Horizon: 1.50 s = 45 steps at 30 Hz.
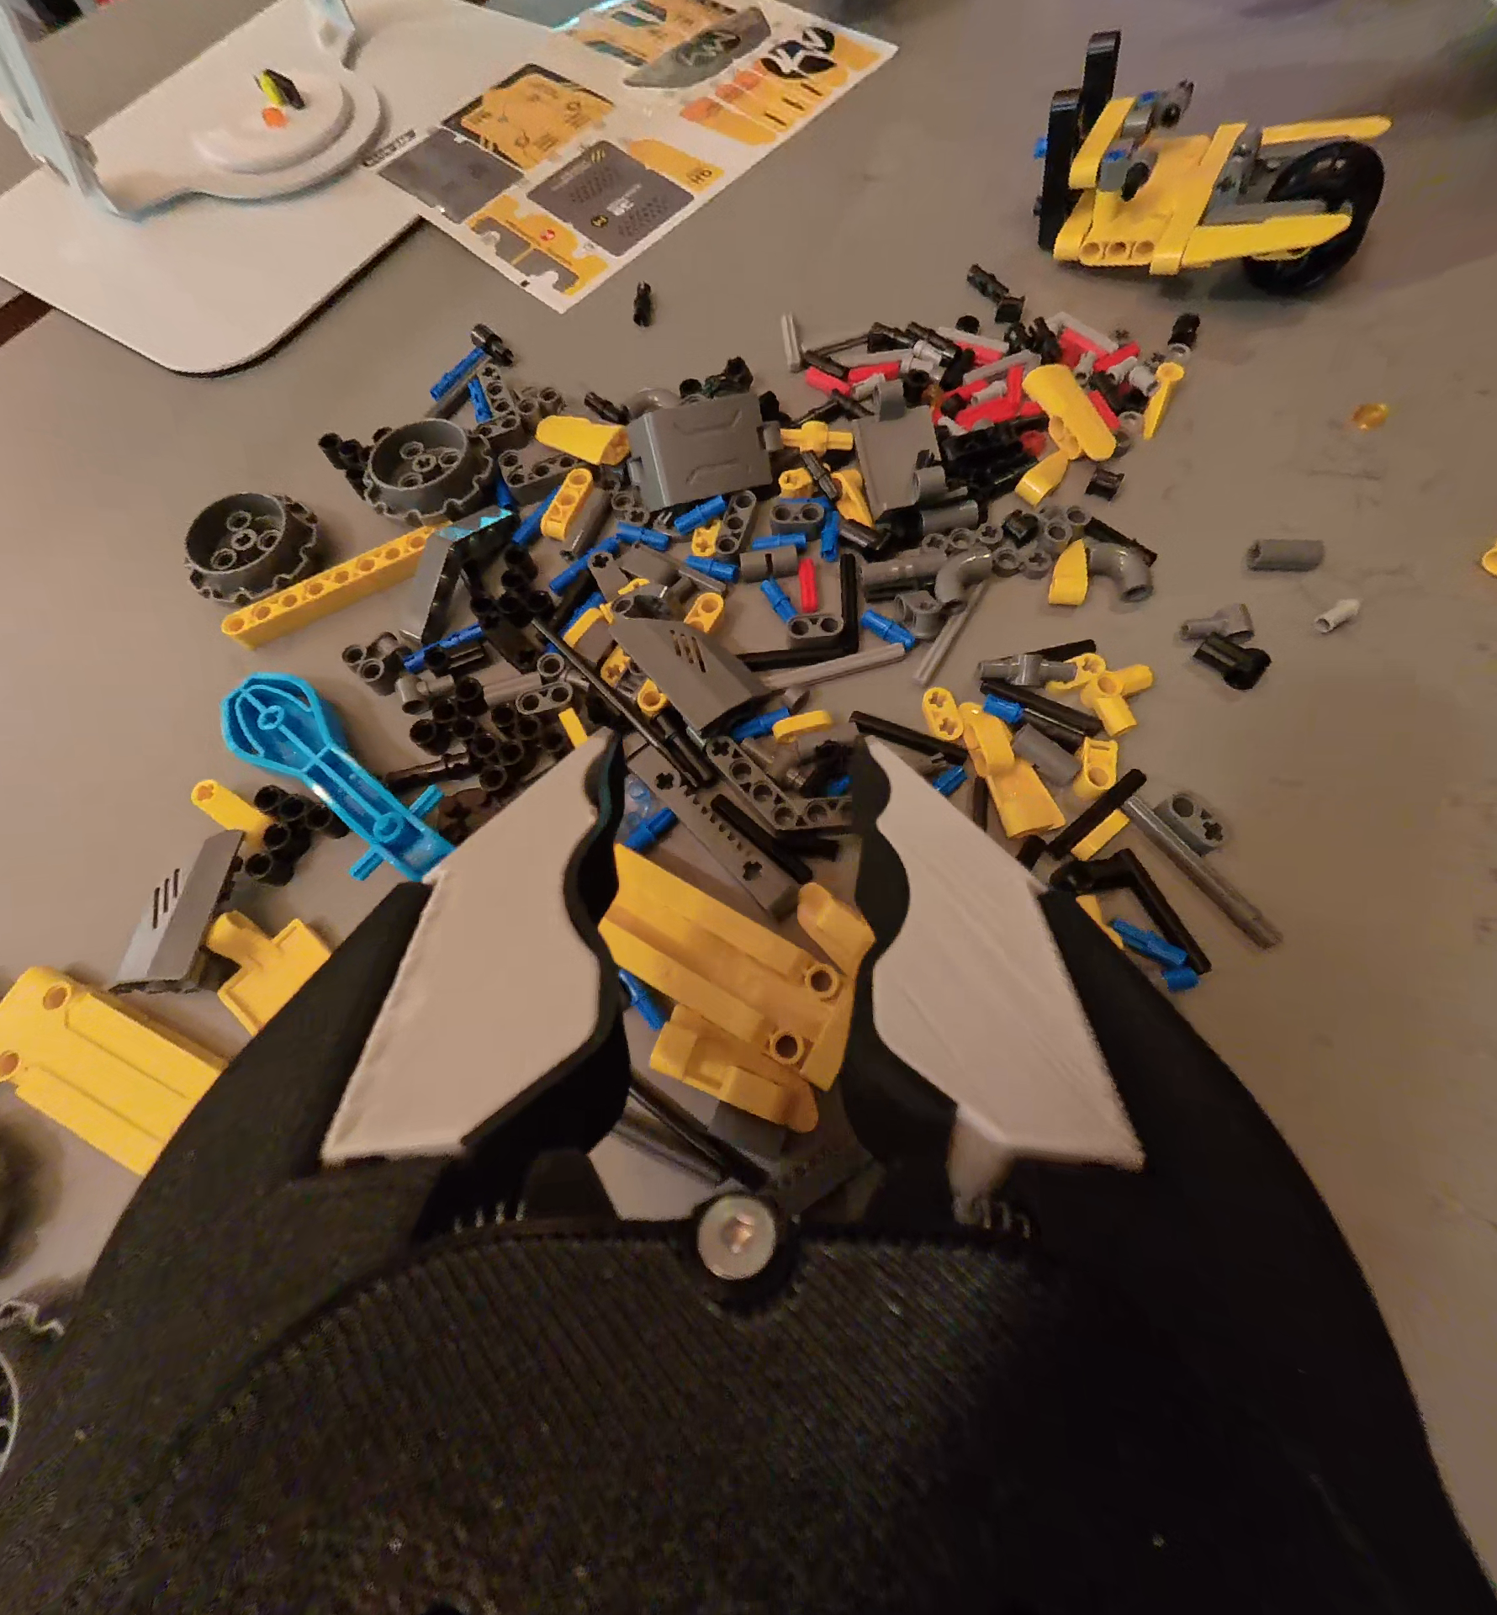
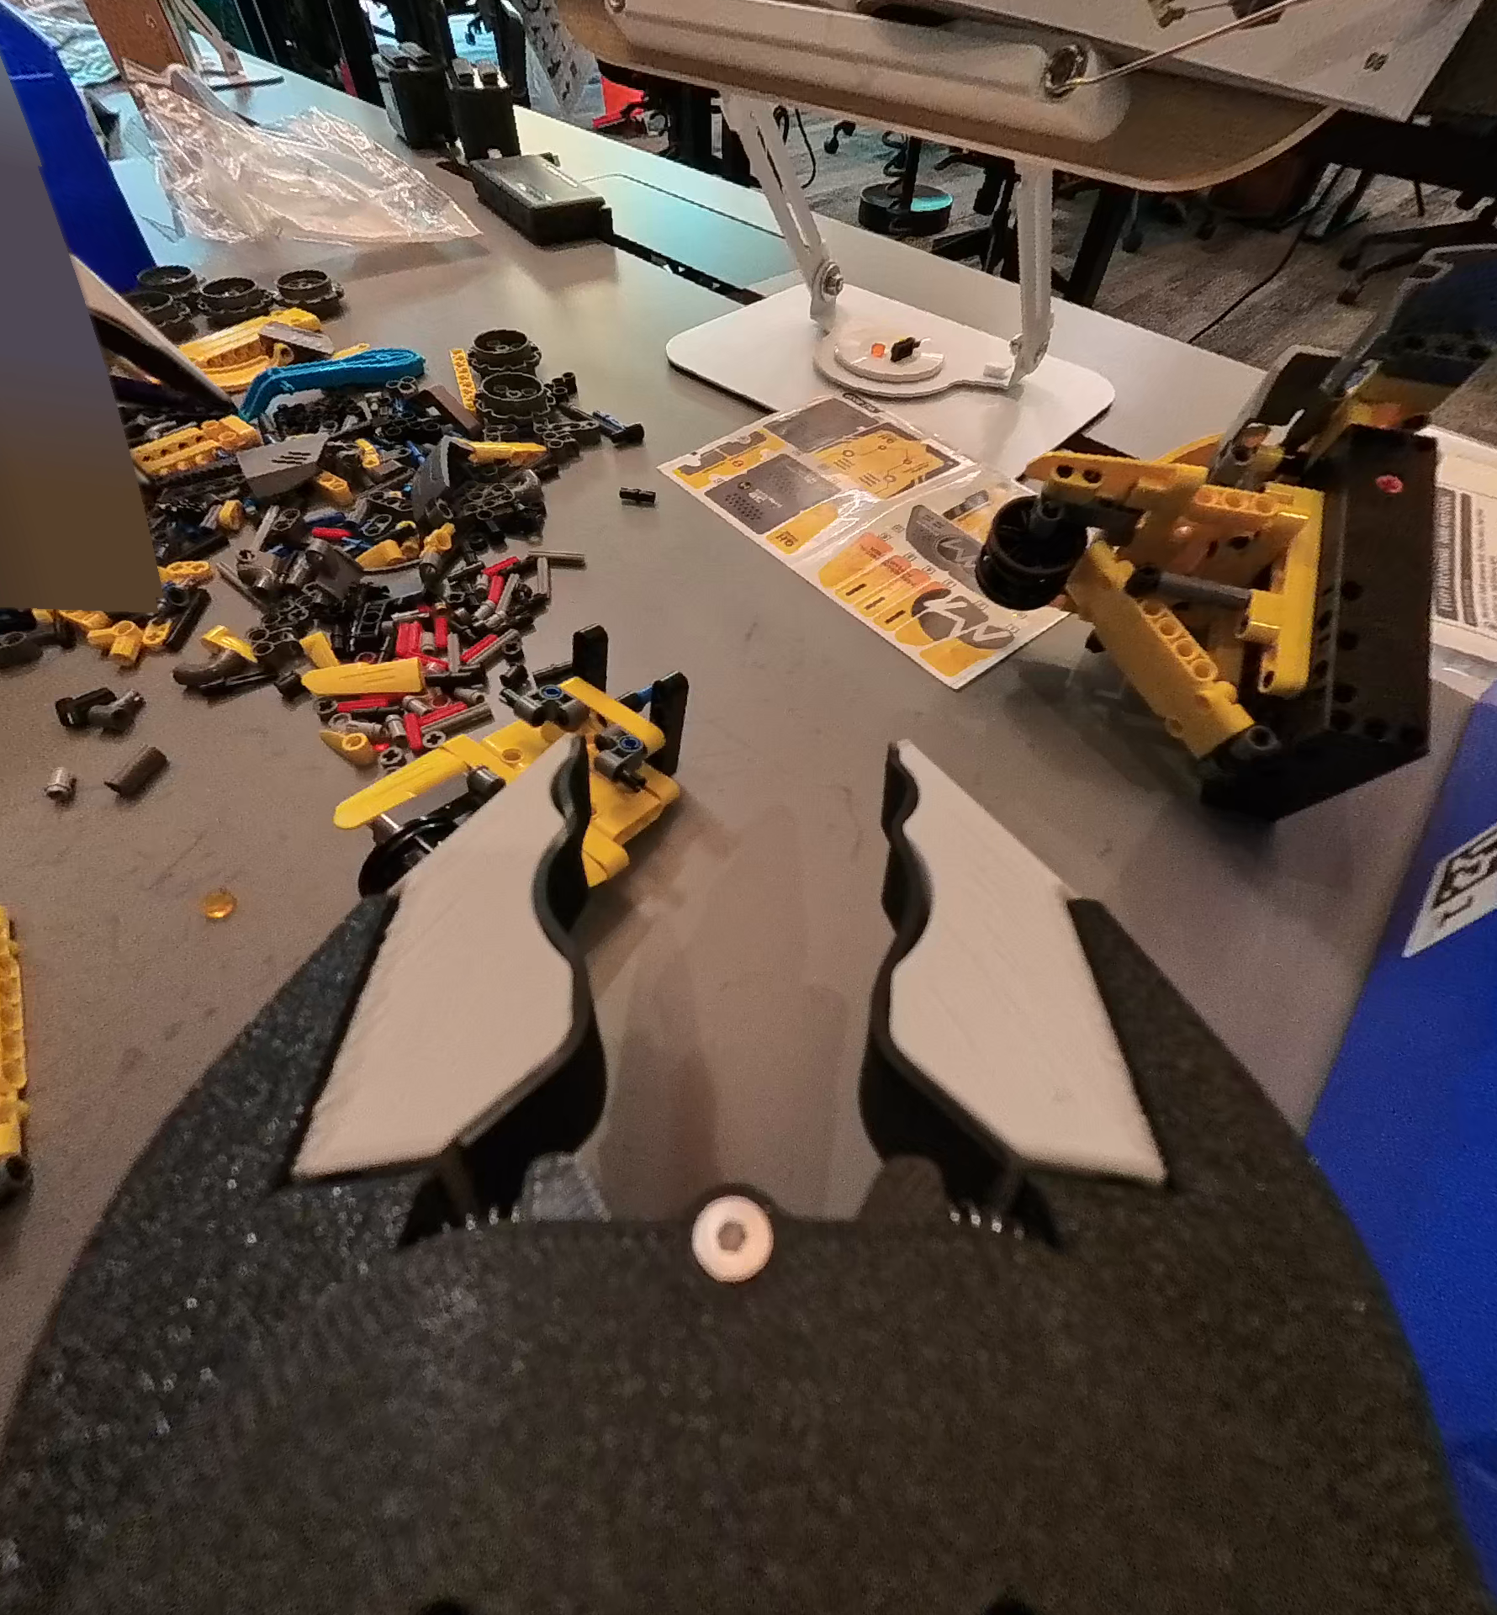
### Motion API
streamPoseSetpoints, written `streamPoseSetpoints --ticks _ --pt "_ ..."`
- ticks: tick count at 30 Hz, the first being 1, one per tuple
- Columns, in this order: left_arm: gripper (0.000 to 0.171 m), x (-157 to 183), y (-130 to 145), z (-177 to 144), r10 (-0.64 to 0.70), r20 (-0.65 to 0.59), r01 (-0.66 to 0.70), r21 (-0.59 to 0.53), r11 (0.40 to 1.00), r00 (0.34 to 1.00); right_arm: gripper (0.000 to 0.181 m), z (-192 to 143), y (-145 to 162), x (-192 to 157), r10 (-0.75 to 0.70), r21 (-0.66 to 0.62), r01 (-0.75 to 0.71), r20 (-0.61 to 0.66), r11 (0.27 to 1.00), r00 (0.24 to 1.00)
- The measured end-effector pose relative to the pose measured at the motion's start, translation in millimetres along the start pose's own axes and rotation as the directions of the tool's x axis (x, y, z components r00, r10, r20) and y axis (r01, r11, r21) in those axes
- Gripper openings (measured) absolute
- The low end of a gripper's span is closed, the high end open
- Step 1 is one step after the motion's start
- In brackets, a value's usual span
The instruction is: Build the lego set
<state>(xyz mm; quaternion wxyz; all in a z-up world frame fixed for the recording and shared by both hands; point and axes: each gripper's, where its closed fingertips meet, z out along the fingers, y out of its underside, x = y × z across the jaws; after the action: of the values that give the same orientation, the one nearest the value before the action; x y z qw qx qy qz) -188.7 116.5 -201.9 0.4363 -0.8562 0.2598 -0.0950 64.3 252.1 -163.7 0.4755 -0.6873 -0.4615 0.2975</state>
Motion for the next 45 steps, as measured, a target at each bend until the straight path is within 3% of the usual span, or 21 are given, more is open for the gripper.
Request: streamPoseSetpoints --ticks 13,22,26,34,40,45 --pt "0.044 -9.7 7.2 5.4 -0.049 0.043 0.05 -0.039 0.998 0.998 0.067 0.7 1.9 -1.0 -0.019 -0.014 0.019 -0.003 1.0 1.0" --pt "0.047 -46.7 4.6 -14.2 -0.189 0.174 0.183 0.046 0.982 0.966 0.067 1.1 2.2 -1.4 -0.022 -0.016 0.021 -0.003 1.0 1.0" --pt "0.037 -60.8 -0.4 -26.2 -0.255 0.217 0.233 0.12 0.965 0.942 0.067 1.2 2.4 -1.6 -0.024 -0.018 0.023 -0.002 1.0 1.0" --pt "0.024 -90.7 11.7 -46.5 -0.339 0.346 0.304 0.153 0.94 0.875 0.067 1.2 2.5 -1.9 -0.025 -0.019 0.025 -0.001 1.0 1.0" --pt "0.021 -95.6 13.1 -53.2 -0.38 0.343 0.336 0.184 0.924 0.859 0.067 0.9 2.3 -2.0 -0.018 -0.016 0.018 0.005 1.0 1.0" --pt "0.025 -87.9 13.7 -44.3 -0.348 0.318 0.318 0.145 0.937 0.882 0.067 0.8 2.2 -2.0 -0.018 -0.016 0.018 0.006 1.0 1.0"
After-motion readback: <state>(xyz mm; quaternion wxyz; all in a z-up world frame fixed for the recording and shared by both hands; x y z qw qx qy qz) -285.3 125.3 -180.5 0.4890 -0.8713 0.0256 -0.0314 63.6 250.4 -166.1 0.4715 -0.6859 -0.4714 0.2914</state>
